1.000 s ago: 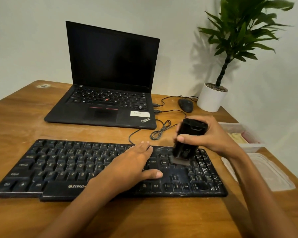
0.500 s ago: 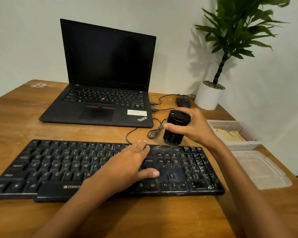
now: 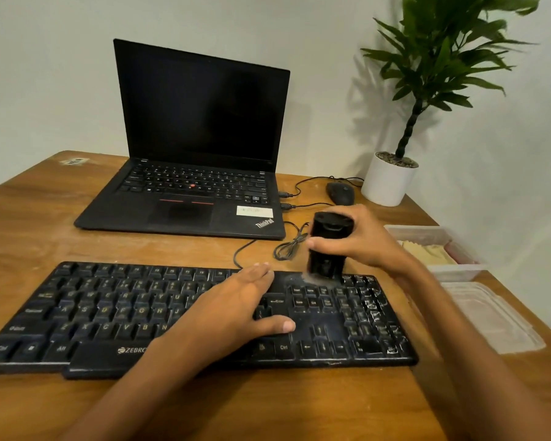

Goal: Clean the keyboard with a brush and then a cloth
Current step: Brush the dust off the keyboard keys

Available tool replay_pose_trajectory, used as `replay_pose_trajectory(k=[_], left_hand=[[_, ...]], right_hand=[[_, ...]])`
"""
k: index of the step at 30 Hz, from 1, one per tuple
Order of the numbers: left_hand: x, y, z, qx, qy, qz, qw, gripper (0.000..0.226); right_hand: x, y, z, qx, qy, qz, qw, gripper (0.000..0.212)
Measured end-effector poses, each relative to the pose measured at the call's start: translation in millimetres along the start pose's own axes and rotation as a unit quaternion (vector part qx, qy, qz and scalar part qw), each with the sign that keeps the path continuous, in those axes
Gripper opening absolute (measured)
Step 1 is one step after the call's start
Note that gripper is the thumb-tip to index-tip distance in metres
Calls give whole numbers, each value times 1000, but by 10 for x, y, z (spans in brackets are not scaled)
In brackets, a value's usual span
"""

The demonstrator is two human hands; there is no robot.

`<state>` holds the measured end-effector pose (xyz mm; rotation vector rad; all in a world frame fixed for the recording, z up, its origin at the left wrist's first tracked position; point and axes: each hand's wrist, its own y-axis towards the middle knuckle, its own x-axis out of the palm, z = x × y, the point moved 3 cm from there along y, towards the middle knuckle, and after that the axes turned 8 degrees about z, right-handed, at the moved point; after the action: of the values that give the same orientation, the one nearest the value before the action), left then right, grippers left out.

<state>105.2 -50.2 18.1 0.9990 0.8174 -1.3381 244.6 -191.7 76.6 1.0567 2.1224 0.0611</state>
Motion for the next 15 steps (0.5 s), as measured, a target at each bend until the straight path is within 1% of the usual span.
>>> replay_pose_trajectory(k=[2,3,4,6,9,12,15], left_hand=[[2,4,-2,-3,3,-4,1000,89],[6,8,-6,-4,5,-4,1000,89],[9,14,-8,-5,7,-4,1000,90],[3,12,-7,-8,8,-1,1000,90],[-22,-16,30,-2,4,4,1000,88],[-22,-19,22,-4,1,12,1000,87],[-6,-1,-5,-14,5,10,1000,90]], right_hand=[[-265,-22,71,25,-59,6,998,15],[-337,-36,87,27,-67,19,997,15],[-338,-46,74,22,-52,36,998,16],[-158,-48,-41,-9,17,52,998,23],[229,-36,-145,-48,83,37,995,22],[235,-114,-25,-32,91,33,995,25],[-111,-223,168,12,58,38,998,33]])
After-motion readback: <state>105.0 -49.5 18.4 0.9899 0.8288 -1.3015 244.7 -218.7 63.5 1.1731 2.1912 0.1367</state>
